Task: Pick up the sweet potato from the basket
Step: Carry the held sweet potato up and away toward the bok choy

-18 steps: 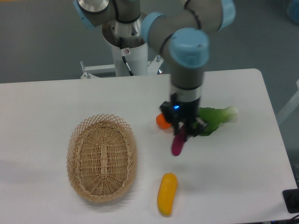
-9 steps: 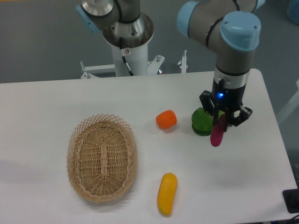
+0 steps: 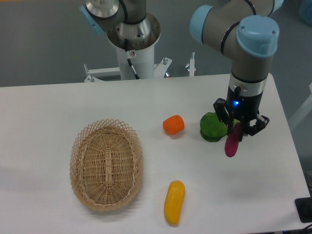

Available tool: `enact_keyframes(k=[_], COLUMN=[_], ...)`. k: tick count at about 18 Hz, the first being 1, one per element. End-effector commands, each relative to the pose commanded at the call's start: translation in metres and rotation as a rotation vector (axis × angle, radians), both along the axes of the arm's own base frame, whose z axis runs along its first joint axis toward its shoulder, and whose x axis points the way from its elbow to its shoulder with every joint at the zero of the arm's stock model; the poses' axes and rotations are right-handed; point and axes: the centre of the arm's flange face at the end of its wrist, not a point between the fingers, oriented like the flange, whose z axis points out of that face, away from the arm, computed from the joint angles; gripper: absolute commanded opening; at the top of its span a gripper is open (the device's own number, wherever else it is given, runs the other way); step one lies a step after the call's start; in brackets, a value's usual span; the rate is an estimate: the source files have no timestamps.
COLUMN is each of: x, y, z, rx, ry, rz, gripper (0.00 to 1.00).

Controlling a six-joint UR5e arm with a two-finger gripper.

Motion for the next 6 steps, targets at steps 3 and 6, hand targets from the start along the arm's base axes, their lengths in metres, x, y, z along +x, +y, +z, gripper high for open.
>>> enact_keyframes(k=[3, 6], x=[0.0006, 0.0011], y=[0.0018, 0.0026], z=[-0.002, -0.0038], rx=[-0.002, -0.003], ry=[-0.003, -0.006], rz=[0.0, 0.002], gripper=[0.32, 0.32])
